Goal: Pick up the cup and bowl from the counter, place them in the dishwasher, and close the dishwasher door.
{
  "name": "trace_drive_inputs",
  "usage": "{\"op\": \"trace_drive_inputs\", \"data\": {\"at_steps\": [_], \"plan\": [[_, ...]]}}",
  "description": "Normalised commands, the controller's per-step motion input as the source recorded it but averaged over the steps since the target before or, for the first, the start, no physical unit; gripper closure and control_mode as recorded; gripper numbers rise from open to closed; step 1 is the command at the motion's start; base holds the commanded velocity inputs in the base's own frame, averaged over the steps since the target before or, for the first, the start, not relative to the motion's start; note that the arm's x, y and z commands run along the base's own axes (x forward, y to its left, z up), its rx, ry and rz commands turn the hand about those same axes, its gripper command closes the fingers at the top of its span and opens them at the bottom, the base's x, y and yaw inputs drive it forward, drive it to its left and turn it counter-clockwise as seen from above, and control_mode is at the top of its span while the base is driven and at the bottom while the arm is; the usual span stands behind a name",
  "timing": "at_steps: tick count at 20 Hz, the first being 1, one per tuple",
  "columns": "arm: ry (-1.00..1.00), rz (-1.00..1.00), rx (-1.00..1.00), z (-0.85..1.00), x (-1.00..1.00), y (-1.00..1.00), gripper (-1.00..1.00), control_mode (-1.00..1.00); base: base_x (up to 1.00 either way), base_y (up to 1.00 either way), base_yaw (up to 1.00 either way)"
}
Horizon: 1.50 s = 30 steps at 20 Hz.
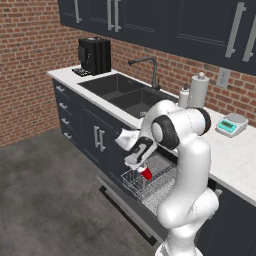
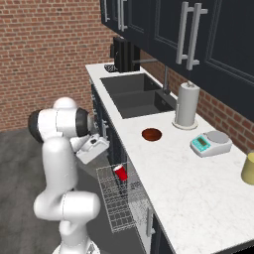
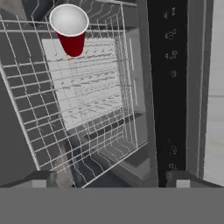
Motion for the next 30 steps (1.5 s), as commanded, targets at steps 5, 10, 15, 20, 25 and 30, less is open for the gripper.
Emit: {"op": "trace_drive_inputs", "data": {"at_steps": [5,10,15,20,25,30], "plan": [[-0.23,-0.03,0.03,1.00,-0.56,-0.45,-1.00,-1.00,0.00,0.00,0.00],[-0.19,0.00,0.02,1.00,-0.06,-0.20,-1.00,-1.00,0.00,0.00,0.00],[-0.10,0.00,0.00,1.00,0.22,-0.13,-1.00,-1.00,0.00,0.00,0.00],[-0.01,0.00,0.00,0.57,0.64,-0.20,-1.00,-1.00,0.00,0.00,0.00],[0.00,0.00,0.00,0.01,0.76,-0.37,-1.00,-1.00,0.00,0.00,0.00],[0.01,0.00,0.00,-0.18,0.69,-0.34,-1.00,-1.00,0.00,0.00,0.00]]}}
